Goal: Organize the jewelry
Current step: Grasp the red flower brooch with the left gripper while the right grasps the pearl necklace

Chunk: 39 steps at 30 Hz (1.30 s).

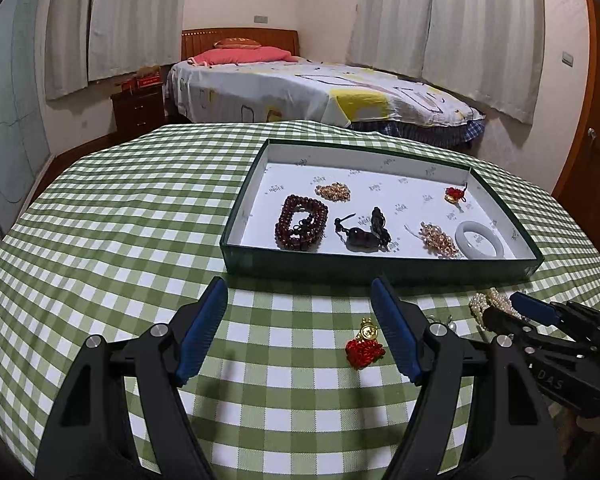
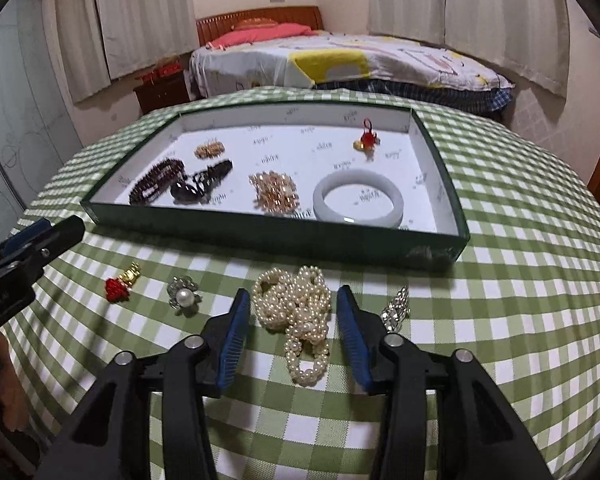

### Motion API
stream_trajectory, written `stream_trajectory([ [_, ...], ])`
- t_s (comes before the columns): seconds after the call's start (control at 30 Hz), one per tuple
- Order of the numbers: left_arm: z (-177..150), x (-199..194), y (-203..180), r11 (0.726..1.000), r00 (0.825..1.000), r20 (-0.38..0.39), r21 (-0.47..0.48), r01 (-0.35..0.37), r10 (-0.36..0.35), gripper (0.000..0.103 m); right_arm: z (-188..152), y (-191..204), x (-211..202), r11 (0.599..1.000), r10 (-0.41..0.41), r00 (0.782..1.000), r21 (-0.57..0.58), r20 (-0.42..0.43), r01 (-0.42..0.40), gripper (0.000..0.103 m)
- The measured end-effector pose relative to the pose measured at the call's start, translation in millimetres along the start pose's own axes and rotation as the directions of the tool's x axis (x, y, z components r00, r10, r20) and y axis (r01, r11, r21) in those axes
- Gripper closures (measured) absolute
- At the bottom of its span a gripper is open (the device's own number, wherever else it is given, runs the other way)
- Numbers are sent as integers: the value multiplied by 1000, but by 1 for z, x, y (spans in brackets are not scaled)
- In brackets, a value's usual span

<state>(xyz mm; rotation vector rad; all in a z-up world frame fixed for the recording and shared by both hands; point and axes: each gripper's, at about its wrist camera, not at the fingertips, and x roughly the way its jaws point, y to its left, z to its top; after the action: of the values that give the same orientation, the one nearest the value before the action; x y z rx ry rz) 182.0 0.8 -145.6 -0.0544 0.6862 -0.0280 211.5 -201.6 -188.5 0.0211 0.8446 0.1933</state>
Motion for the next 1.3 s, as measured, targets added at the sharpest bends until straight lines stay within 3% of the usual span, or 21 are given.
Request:
stream_trajectory([
  [0.17,-4,7,-6,1000,1000,-26,13,5,-5,31,-1,1,2,1000,-13,1000,-27,-11,13,56],
  [0.27,-4,10,-10,1000,999,-36,18,16,-15,31,-4,-1,1,1000,-2,1000,-29,-2,2,74],
  [0.3,-5,11,-11,1000,999,-42,23,21,-20,31,-4,-2,0,1000,5,1000,-24,-2,-5,76],
  [0.5,-9,16,-16,998,995,-81,25,51,-49,33,-6,-4,-2,1000,27,1000,-16,5,-27,78],
  [0.57,-13,18,-20,997,993,-103,41,62,-58,42,-7,-4,-3,999,31,999,-18,8,-31,78],
  [0.83,-21,25,-27,995,986,-148,58,86,-77,55,-9,-6,-4,999,43,999,-13,16,-43,78],
  [1.03,-24,29,-32,991,982,-162,74,110,-97,80,-8,-6,-4,999,44,999,-11,18,-44,78],
  [1.3,-24,29,-28,991,981,-158,55,126,-116,88,-8,-6,-4,999,45,999,-11,18,-45,78],
])
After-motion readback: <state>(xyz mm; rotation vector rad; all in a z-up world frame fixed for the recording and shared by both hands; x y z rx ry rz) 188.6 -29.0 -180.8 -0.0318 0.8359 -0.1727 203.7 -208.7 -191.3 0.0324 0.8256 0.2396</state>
